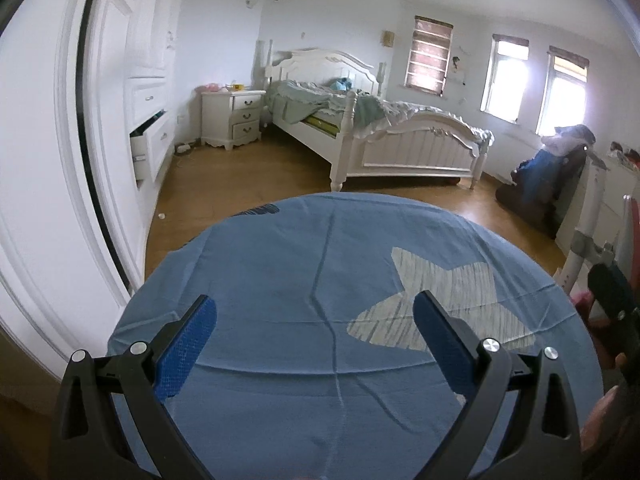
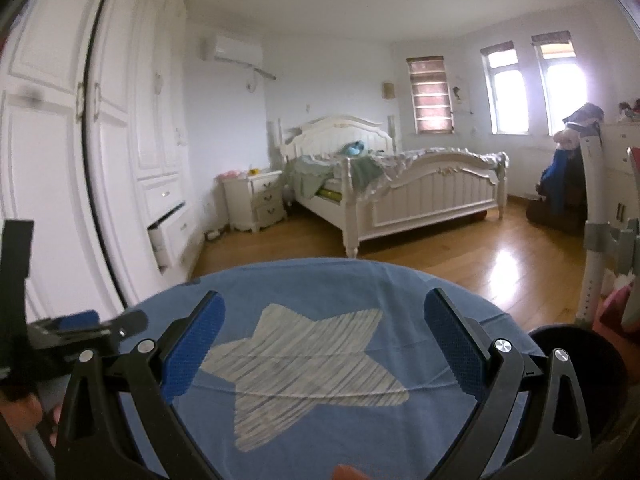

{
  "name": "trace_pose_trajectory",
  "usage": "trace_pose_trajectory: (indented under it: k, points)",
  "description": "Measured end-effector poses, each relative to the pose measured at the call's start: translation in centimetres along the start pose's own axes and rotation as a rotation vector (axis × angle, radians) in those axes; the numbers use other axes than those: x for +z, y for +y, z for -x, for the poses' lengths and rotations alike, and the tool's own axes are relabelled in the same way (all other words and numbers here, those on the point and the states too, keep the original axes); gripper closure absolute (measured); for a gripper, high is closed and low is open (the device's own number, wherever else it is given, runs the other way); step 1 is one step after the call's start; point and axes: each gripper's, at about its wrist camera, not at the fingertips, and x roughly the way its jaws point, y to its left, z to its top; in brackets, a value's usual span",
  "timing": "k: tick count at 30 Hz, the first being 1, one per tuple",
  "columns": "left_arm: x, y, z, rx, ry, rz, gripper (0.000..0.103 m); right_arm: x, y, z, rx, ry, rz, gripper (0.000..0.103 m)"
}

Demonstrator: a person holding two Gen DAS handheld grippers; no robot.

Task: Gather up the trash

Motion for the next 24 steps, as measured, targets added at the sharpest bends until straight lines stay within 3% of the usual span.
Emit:
trace_pose_trajectory:
  k: [6, 24]
  points:
    - [0.0, 0.5, 0.5, -0.015, -0.027, 0.028, 0.005, 0.2, 0.9, 1.0, -0.003, -0.034, 0.073, 0.005]
    - [-0.3, 0.5, 1.0, -0.024, -0.017, 0.025, 0.005, 0.3, 0.3, 1.1, -0.01, -0.037, 0.056, 0.005]
